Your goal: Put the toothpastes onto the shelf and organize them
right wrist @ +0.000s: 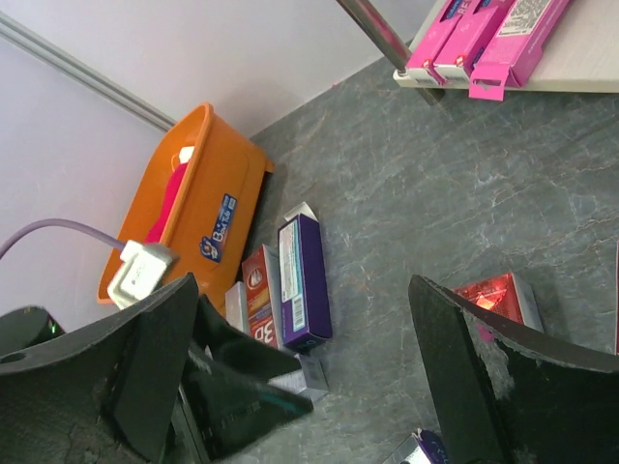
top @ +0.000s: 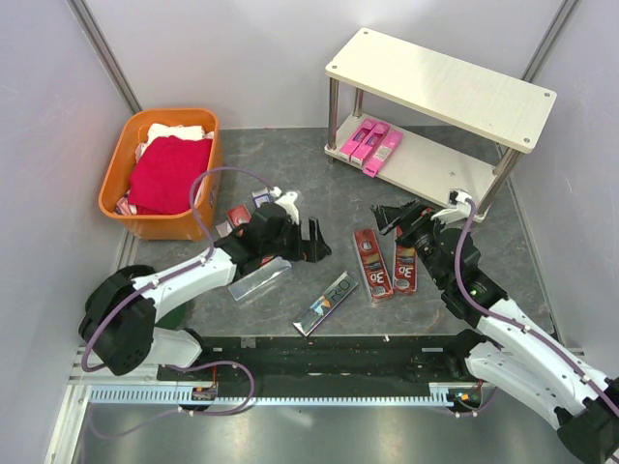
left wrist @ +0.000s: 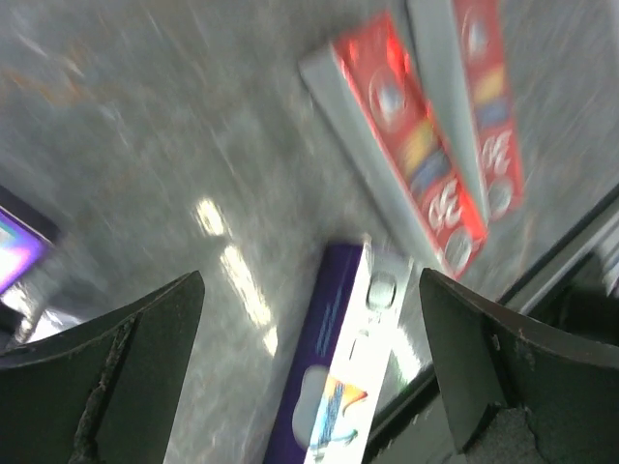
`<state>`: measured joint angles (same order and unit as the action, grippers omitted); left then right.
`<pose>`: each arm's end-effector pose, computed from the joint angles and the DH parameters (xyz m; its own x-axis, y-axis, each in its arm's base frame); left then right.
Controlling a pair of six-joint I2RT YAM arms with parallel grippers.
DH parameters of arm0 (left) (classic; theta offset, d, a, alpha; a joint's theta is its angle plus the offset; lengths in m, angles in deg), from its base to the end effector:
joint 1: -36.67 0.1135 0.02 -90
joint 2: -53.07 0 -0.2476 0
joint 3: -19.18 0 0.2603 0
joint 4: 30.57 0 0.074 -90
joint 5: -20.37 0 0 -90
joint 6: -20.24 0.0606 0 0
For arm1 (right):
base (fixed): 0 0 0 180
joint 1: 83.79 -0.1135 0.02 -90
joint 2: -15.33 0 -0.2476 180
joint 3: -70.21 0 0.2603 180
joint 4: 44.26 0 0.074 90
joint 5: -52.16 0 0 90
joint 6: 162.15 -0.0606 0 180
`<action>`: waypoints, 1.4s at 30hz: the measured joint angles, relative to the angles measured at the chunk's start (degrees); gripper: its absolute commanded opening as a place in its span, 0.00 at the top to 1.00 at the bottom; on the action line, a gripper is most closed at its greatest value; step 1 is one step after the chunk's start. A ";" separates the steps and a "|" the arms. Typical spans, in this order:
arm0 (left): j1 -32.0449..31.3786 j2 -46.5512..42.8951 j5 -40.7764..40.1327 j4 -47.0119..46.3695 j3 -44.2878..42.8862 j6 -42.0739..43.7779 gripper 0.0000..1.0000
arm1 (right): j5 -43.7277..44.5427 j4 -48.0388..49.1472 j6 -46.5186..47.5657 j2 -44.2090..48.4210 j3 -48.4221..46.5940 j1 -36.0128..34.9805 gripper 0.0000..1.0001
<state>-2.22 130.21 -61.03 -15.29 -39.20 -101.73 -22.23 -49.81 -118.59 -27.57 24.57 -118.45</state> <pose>0.2452 -0.2094 0.1962 -0.7494 -0.0682 -0.6586 0.3777 0.7730 -0.5098 0.1991 0.1179 0.2880 -0.2645 0.6656 -0.6978 -0.1959 0.6715 0.7147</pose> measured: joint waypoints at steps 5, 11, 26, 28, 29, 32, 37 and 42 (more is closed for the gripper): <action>-7.54 0.00 -3.65 5.79 0.15 3.10 0.00 | -0.81 1.03 0.00 -1.84 0.00 0.00 0.02; -12.50 3.48 -7.93 8.55 -0.33 5.31 0.01 | -0.85 1.62 0.02 -2.38 0.00 0.00 0.02; -22.29 10.71 -12.39 9.97 -3.78 7.52 0.08 | -0.94 1.60 0.20 -2.56 0.00 0.00 0.02; -23.15 12.59 -13.84 9.94 -4.55 7.52 0.09 | -1.01 1.60 0.20 -2.56 0.00 0.00 0.02; -23.54 13.62 -14.86 10.01 -4.94 7.50 0.11 | -1.01 1.57 0.20 -2.54 0.00 0.00 0.02; -24.26 17.22 -17.90 10.14 -6.60 7.39 0.20 | -1.01 1.44 0.22 -2.36 0.00 0.00 0.02; -24.57 22.10 -21.94 11.28 -10.60 7.13 0.37 | -0.92 0.55 0.31 -1.11 0.00 0.00 0.02; -24.57 23.21 -24.70 11.87 -11.91 6.38 0.52 | -0.59 0.24 0.55 0.35 0.00 0.00 0.02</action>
<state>-26.79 153.43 -85.73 -3.42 -51.11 -95.34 -22.82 -49.57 -118.04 -27.22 24.57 -118.45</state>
